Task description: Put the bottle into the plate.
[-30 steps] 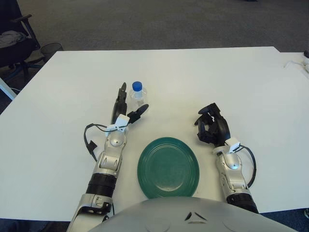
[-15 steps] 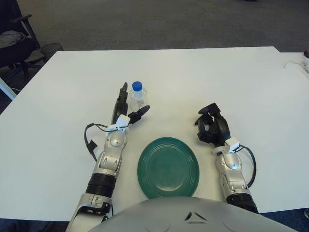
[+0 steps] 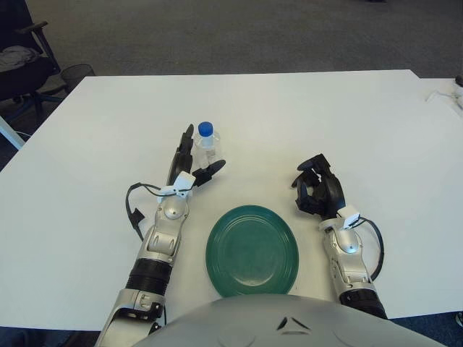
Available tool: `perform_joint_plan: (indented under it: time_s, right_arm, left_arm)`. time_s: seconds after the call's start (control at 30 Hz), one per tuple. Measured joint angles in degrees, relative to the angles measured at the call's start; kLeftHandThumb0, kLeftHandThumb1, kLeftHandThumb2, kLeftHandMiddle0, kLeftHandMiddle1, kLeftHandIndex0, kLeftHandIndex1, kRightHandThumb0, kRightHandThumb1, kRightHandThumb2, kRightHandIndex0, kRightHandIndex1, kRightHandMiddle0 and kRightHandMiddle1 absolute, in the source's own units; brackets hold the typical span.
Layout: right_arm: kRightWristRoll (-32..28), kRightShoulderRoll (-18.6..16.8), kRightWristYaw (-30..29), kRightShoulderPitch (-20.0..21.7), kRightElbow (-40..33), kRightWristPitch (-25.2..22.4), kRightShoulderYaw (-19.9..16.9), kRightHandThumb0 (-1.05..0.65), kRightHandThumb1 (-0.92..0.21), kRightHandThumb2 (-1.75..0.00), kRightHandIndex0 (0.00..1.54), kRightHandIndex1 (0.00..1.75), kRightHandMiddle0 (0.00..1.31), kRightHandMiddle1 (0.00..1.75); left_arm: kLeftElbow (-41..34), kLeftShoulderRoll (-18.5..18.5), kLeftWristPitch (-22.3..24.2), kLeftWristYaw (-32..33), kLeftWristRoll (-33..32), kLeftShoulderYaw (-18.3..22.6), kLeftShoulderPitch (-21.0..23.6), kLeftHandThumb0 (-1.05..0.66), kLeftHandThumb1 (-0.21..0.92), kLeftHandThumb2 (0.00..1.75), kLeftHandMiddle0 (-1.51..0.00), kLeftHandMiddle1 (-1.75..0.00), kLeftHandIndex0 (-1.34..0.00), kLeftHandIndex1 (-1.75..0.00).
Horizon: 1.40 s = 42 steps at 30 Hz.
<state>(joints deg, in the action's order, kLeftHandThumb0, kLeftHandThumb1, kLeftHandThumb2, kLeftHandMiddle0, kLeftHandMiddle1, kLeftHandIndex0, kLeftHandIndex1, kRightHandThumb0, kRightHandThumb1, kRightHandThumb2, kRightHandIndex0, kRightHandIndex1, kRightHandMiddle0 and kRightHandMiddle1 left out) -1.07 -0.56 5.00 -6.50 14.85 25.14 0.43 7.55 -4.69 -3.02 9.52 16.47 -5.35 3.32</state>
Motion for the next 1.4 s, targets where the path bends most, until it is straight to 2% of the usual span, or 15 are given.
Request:
perform_joint_plan:
  time_s: [0.5,0.8,1.13,1.4]
  right_arm:
    - [0.7,-0.1,-0.7,0.7,1.1,1.0,0.0,0.00,-0.55,-1.04,0.50,1.69,0.19,1.75]
    - [1.0,-0.2,-1.5,0.8,1.2,1.3,0.0,0.00,-0.54,-1.06,0.50,1.69,0.20,1.75]
    - [0.9,0.0,-0.9,1.4,1.9,2.3,0.1,0.00,-0.52,-1.08,0.50,1.71,0.20,1.75]
    - [1.0,-0.1,-1.5,1.4,1.9,1.7,0.1,0.00,-0.53,-1.07,0.51,1.69,0.20,1.75]
  left_arm:
    - [7.0,0.8,0.7,-0.4,-0.2,-1.6,4.6,-1.05,0.90,0.14,-0.01,-0.17,0.00,-0.11]
    - [12.1,2.9,1.5,0.6,0.0,-2.5,7.7,-1.05,0.92,0.16,0.00,-0.20,0.00,-0.09]
    - [16.4,5.3,1.3,2.7,-0.4,-2.5,11.0,-1.05,0.92,0.21,0.00,-0.27,0.00,-0.15]
    - [20.8,6.7,-0.6,4.7,-1.3,-1.4,13.7,-1.05,0.92,0.20,0.00,-0.31,0.00,-0.27]
